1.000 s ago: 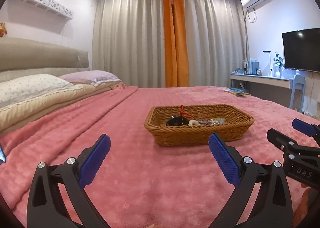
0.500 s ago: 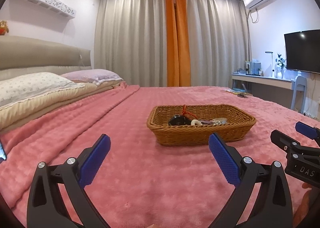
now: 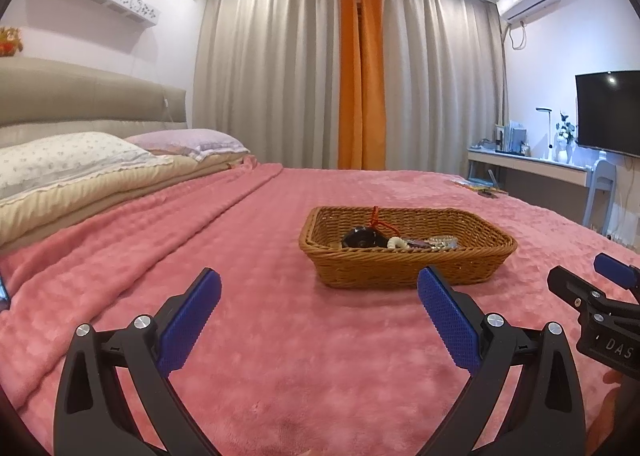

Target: Organize jewelry

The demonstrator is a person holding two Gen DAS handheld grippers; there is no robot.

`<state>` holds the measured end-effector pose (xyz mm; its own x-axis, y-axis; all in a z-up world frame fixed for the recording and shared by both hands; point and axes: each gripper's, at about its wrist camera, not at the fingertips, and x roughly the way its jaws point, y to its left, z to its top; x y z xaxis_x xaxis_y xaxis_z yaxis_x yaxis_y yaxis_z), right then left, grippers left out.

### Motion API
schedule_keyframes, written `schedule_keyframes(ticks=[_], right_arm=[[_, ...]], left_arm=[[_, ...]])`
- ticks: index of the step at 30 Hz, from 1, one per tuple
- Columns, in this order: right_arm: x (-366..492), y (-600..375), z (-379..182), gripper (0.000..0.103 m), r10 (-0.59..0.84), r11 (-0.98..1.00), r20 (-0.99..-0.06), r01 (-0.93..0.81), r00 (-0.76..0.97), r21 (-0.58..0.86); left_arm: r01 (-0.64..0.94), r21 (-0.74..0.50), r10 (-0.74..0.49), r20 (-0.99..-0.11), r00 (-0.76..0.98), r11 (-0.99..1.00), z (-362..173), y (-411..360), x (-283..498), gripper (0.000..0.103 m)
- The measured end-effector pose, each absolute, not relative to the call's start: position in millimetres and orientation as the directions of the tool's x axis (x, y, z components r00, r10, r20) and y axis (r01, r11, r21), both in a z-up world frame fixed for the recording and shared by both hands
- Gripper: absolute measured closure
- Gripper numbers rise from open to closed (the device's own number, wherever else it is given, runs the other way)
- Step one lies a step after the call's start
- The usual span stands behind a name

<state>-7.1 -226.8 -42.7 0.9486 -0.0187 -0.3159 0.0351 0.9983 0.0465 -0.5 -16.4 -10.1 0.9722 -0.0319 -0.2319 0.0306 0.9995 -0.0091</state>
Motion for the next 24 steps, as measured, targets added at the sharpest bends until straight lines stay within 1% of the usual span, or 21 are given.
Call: schedule_keyframes(ticks=[10, 12, 15, 24], right_arm=[[-5.5, -228.3, -42.9, 0.014, -0.018, 0.998, -0.318, 0.035, 0.948, 0.047], [-5.4, -229.1, -43.0, 0.011, -0.017, 0.998, -0.318, 0.035, 0.948, 0.05], [-6.7, -228.9, -42.7, 0.01, -0.017, 0.998, -0.313, 0.036, 0.95, 0.057], [-8.2, -224.6, -42.9, 0.01, -0.02, 0.998, -0.31, 0.039, 0.95, 0.055]], left_arm=[[0.032, -0.01, -0.033, -0.232, 0.972, 0.999, -10.2, -16.4, 0.1, 0.008], [0.032, -0.01, -0.034, -0.233, 0.972, 0.999, -10.2, -16.5, 0.2, 0.008], [0.035, -0.012, -0.037, -0.235, 0.971, 0.999, -10.8, -16.0, 1.1, 0.008], [0.036, -0.012, -0.038, -0.235, 0.971, 0.999, -10.7, -16.0, 1.2, 0.008]])
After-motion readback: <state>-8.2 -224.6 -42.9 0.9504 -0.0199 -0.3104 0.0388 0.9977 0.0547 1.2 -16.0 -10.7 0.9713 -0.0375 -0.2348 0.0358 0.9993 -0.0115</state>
